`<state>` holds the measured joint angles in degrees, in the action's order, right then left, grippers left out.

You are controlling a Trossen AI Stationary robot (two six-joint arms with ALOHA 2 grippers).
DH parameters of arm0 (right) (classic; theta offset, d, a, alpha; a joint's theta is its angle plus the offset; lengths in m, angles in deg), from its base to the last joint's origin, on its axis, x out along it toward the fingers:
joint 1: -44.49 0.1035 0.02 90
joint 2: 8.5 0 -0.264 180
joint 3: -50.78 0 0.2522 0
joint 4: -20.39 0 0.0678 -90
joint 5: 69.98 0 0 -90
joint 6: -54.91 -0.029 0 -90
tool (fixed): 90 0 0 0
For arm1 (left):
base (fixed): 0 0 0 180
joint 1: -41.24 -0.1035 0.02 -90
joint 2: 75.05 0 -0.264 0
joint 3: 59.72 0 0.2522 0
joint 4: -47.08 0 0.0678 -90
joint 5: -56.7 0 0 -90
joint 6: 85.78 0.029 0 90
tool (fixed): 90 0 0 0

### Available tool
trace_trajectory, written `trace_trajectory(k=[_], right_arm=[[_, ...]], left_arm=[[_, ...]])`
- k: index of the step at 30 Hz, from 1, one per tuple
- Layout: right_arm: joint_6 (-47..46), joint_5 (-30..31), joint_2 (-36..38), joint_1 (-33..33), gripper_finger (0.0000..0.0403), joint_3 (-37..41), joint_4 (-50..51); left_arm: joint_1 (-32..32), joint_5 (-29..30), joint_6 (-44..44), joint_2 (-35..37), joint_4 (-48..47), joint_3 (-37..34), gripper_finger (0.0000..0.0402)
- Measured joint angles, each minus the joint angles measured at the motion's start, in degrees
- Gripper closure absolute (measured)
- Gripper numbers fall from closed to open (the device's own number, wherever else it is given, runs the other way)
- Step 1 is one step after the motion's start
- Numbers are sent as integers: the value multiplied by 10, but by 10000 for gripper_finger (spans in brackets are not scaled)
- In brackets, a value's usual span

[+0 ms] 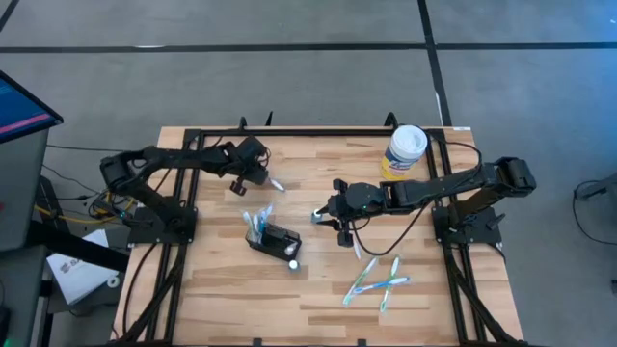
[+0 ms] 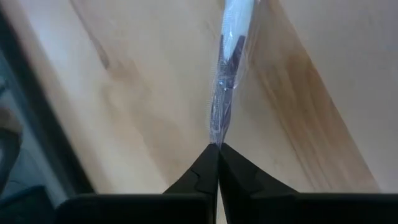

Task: Pick & Place toothbrushing station
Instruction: Put the purple toothbrush into the right compartment of the wire organizer

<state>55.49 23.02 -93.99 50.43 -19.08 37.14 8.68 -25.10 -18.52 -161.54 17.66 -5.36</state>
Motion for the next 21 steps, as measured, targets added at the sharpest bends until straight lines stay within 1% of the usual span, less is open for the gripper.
trace_trajectory(k=[3,8,17,21], right_arm=[[0,0,0,0,281,0,0],[-1,0,0,0,281,0,-1],[-2,0,0,0,281,0,-30],[-6,0,0,0,281,0,-49]], left_arm=[[19,19,9,26,1,0,401],[53,108,46,64,0,0,401],[108,249,125,129,0,0,401],[127,289,156,172,0,1,401]])
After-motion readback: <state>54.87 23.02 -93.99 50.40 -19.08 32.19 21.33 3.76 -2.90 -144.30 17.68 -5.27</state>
